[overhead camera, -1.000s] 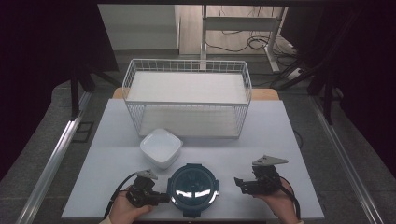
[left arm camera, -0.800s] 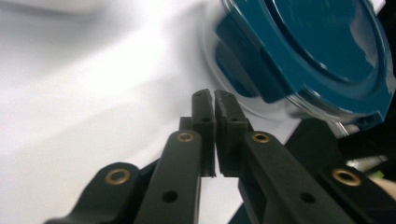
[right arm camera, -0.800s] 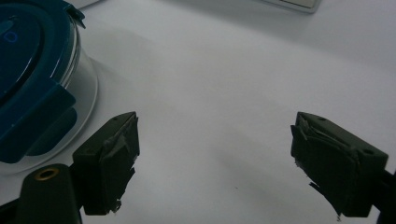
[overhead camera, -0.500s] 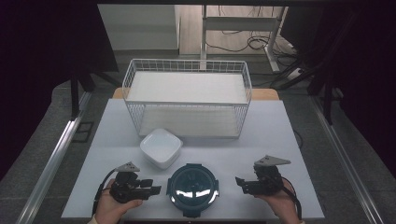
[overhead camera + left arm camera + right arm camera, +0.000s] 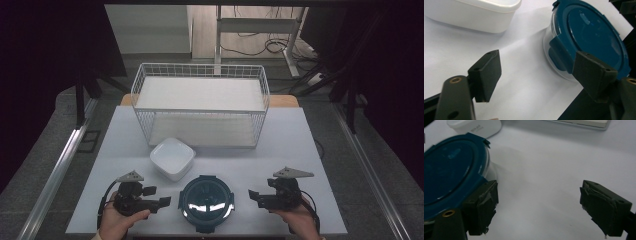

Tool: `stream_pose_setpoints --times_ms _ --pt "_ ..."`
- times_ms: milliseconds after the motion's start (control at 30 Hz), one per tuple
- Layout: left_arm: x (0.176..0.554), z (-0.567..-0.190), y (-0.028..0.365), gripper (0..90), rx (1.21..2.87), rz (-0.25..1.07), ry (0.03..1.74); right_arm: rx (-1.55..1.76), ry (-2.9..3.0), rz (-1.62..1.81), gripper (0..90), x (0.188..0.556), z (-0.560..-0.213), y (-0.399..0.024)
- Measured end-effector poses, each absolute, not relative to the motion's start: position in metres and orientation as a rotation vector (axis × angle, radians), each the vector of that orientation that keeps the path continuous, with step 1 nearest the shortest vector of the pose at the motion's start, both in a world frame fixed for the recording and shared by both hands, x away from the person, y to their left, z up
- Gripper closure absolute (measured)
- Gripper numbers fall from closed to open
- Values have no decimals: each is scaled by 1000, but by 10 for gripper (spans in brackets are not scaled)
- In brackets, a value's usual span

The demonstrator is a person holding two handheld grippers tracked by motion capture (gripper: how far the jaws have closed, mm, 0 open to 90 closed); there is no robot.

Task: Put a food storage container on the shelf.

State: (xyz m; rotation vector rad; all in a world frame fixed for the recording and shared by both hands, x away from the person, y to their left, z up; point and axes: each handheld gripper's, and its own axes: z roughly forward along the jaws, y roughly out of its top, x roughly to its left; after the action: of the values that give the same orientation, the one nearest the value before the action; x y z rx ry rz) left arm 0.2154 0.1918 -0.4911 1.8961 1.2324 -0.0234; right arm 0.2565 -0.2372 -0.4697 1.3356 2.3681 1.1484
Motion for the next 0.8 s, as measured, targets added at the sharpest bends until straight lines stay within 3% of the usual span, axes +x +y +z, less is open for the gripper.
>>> stream_pose_setpoints --times_ms 800 --pt "231 -494 172 143 1784 -288 1239 1495 2458 1325 129 243 -473 -208"
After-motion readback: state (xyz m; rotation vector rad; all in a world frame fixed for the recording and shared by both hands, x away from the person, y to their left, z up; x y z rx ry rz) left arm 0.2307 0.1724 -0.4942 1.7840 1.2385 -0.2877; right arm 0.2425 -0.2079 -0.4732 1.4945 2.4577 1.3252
